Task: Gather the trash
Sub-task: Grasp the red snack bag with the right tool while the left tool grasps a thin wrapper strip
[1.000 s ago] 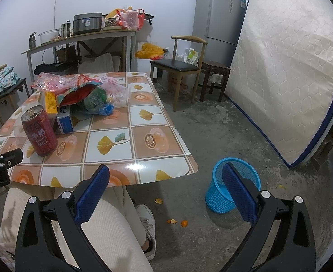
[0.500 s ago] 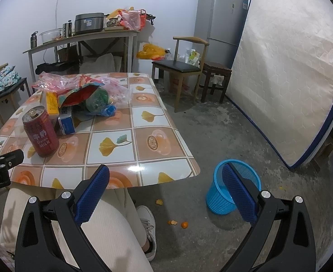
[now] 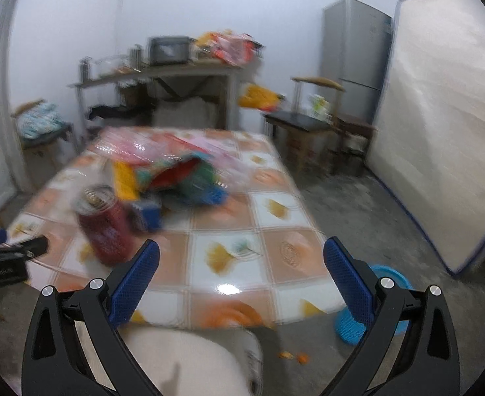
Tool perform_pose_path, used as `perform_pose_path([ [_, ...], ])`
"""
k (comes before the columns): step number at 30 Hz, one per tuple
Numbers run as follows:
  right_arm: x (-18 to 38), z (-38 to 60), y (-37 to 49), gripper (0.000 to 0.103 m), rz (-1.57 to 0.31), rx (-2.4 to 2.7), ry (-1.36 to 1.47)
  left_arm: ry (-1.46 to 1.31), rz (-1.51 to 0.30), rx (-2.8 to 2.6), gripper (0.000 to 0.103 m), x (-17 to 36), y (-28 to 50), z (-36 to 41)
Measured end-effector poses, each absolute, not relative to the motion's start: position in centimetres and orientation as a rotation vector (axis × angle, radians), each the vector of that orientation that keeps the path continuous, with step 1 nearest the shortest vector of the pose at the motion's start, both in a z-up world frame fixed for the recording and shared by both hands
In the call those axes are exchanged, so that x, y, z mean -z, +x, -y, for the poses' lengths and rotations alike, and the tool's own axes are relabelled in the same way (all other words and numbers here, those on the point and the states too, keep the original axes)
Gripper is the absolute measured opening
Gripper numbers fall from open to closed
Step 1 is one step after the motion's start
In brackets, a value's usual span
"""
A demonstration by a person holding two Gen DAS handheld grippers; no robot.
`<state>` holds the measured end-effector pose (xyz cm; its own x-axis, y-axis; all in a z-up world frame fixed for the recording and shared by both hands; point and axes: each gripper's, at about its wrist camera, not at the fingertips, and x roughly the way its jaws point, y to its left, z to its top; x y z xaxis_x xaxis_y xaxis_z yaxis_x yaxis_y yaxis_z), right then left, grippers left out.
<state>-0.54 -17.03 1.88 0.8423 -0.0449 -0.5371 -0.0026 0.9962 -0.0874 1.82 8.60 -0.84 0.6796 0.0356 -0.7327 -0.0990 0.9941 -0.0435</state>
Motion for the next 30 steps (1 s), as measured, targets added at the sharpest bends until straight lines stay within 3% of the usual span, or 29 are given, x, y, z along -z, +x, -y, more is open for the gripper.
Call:
perform_pose_path([
  [8,-1.6,10.8,2.7,0.097,-0.567,-0.243,-0.111,-0.135,-0.796,-0.105,0.095,1.3,3.8,-14.5],
  [15,-3.0,11.9,5.9,0.097,-0.596,-0.212,-0.005,-0.273,-0.669,0.084,0.095,-1.7,6.5,-17.9],
  [21,-3.5,14.6,8.7,0.097,-0.592,-0.143,0.073,-0.237,-0.641,0.308,0.095,-5.5,12.2,-15.1],
  [26,-3.9,16.2,10.7,0.097,-0.579,-0.134,0.106,-0.215,-0.752,0.411,0.094,-5.8,18.1,-11.3],
  [28,-3.9,16.6,11.2,0.097,-0.575,-0.138,0.102,-0.187,-0.806,0.397,0.091,-5.0,20.3,-10.3],
  [30,-4.0,17.0,11.7,0.097,-0.574,-0.143,0.102,-0.166,-0.878,0.379,0.077,-3.8,22.2,-9.3],
])
